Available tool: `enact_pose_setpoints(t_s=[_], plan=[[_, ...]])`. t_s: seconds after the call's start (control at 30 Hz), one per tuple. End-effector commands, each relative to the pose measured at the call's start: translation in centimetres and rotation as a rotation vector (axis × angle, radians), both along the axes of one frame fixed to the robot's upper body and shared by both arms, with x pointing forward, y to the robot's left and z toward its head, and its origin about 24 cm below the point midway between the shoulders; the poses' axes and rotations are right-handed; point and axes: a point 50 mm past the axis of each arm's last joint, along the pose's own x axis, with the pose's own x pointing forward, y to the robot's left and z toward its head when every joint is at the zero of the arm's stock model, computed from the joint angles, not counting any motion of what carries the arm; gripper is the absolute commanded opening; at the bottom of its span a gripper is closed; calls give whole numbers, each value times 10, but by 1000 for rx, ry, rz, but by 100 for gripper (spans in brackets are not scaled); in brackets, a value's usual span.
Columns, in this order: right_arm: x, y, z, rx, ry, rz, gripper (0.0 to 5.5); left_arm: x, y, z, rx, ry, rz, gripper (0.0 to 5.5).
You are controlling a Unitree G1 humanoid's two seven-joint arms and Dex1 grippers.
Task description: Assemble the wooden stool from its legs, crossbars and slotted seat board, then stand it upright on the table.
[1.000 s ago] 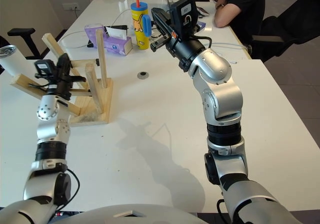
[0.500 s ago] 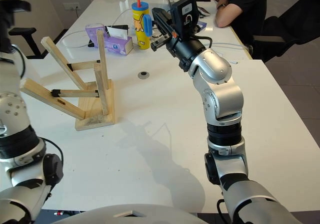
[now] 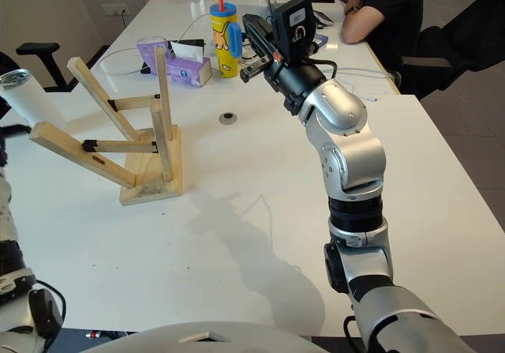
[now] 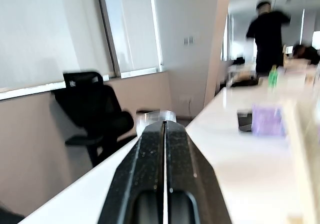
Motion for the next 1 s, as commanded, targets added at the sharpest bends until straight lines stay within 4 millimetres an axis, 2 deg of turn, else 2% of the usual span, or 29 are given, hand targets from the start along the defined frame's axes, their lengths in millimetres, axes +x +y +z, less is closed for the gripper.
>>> enact_pose_setpoints(t_s=[0.03, 0.13, 0.23, 0.43, 0.7, 0.83, 1.0], plan=[[0, -2, -2, -13, 6, -14, 0, -14, 11, -69, -6, 303, -25, 2], [1, -2, -8, -52, 16, -19, 0, -29, -1, -112, -26, 499, -148, 2], [2, -1, -14, -78, 29, -25, 0, -28, -22, -125, -42, 545, -295, 2], [8, -3, -26, -156, 47, -46, 0, -14, -97, -126, -58, 572, -667, 2], [17, -5, -38, -214, 71, -50, 0, 5, -151, -128, -46, 584, -829, 2], [18, -3, -36, -219, 57, -37, 0, 7, -166, -127, -70, 554, -846, 2], [19, 10, -26, -212, 3, 25, 0, 8, -190, -128, -63, 546, -924, 2]])
